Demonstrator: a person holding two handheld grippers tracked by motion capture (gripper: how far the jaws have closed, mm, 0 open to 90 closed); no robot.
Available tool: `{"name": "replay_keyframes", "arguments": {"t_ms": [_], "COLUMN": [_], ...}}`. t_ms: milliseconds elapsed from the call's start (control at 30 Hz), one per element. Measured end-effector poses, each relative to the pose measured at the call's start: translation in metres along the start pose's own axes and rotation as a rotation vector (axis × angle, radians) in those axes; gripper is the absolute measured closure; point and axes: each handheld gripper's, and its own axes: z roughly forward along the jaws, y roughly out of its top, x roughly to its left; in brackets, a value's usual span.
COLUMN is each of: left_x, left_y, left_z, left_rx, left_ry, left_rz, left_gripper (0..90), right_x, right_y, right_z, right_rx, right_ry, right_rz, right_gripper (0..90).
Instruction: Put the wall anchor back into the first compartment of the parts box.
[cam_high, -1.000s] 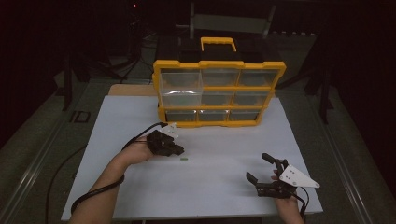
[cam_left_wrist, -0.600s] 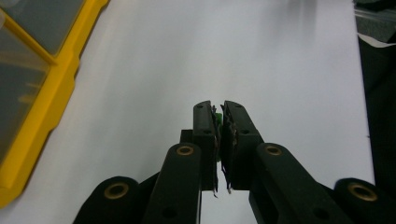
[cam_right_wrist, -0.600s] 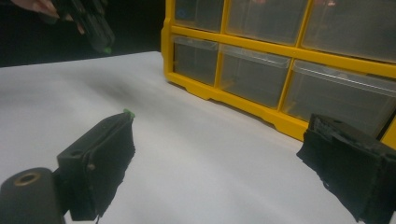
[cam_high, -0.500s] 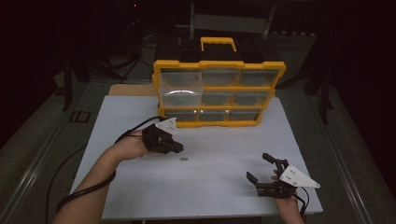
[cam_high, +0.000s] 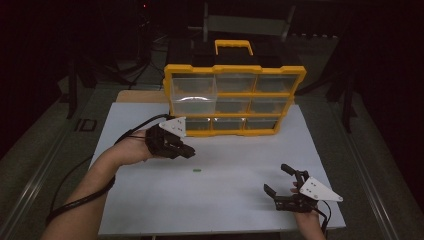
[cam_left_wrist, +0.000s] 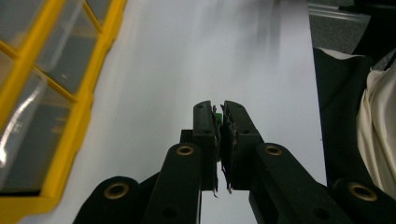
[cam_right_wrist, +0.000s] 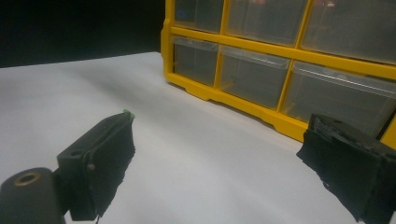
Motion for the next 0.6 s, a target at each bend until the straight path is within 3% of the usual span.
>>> {"name": "replay_keyframes", "arguments": {"t_ms": [600], "left_x": [-0.002], "left_y": [0.035], "left_z": [-0.041], "left_rx": [-0.060], "left_ry": [0.014], "left_rz": [0.048], "left_gripper": [84.4], "right_x": [0.001], "right_y": [0.001], "right_z": [0.000], "right_rx": [-0.005], "right_ry": [-0.002], "right_rz": [0.003], "right_gripper": [8.9]}}
